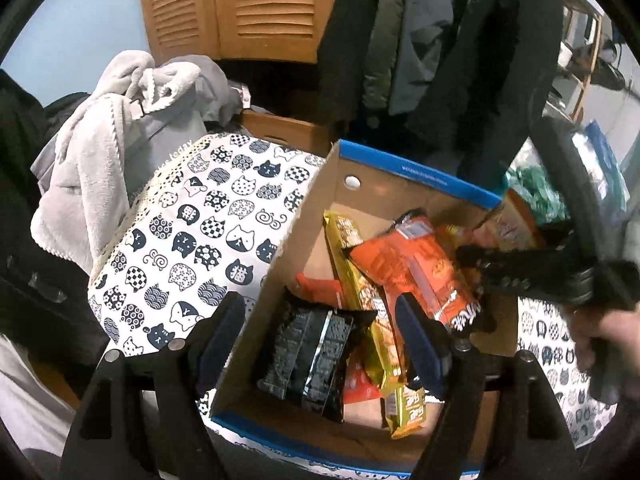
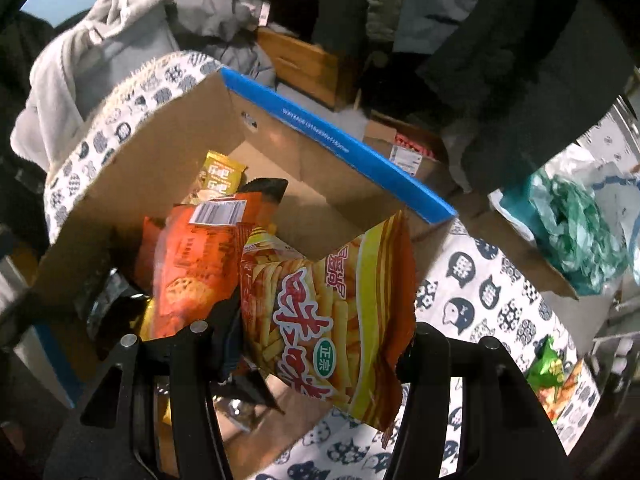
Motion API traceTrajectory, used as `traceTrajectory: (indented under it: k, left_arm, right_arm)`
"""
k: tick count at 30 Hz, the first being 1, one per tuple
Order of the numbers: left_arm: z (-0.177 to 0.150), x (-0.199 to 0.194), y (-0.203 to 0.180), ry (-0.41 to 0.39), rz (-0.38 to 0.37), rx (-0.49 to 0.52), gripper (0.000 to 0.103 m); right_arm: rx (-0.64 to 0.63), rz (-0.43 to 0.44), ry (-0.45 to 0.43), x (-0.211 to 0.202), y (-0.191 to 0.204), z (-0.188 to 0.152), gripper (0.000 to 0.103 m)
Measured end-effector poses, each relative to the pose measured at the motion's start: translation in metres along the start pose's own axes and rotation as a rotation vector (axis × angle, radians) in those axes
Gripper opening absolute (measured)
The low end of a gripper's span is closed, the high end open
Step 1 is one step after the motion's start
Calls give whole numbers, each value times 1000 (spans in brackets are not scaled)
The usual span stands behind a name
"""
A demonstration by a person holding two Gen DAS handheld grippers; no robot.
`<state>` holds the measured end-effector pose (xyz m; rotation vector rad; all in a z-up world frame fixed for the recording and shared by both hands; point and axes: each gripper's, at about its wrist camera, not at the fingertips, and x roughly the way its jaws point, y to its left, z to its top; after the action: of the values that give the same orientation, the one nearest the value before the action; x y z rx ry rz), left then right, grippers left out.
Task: Organize snacks
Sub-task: 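Lower the black bag into the box and open the left tool while the right tool releases the chip bag, then move both tools back over the green and orange-green bags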
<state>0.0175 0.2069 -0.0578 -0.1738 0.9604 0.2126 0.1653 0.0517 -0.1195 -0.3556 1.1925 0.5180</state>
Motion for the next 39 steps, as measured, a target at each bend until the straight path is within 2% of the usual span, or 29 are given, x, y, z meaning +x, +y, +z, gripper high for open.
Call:
traceTrajectory:
  k: [3, 7, 8, 15, 22, 30, 39]
  left_arm:
    - [1, -1, 2, -9, 1, -9, 79]
    - [2, 0, 4, -8, 4, -15, 79]
    - [2, 0, 4, -6, 3, -16, 79]
    - [1, -1, 0, -17, -2, -12, 79]
    - [4, -5, -12, -28, -23, 0, 79]
    - [3, -10, -43, -37, -48, 49, 79]
    - [-1, -13, -91, -39, -73, 153, 79]
  right_arm:
    - [-1, -4, 7, 8, 0, 3, 59]
    - [21, -15, -26, 4, -3, 6, 80]
    - [20, -16, -33, 2, -3, 7, 81]
    - [26, 2, -80, -17, -5, 7, 82]
    - [60, 21, -140, -50, -14, -7, 82]
    - [103, 17, -173, -89, -39, -44, 82]
    - [143, -34, -196, -126, -83, -92, 82]
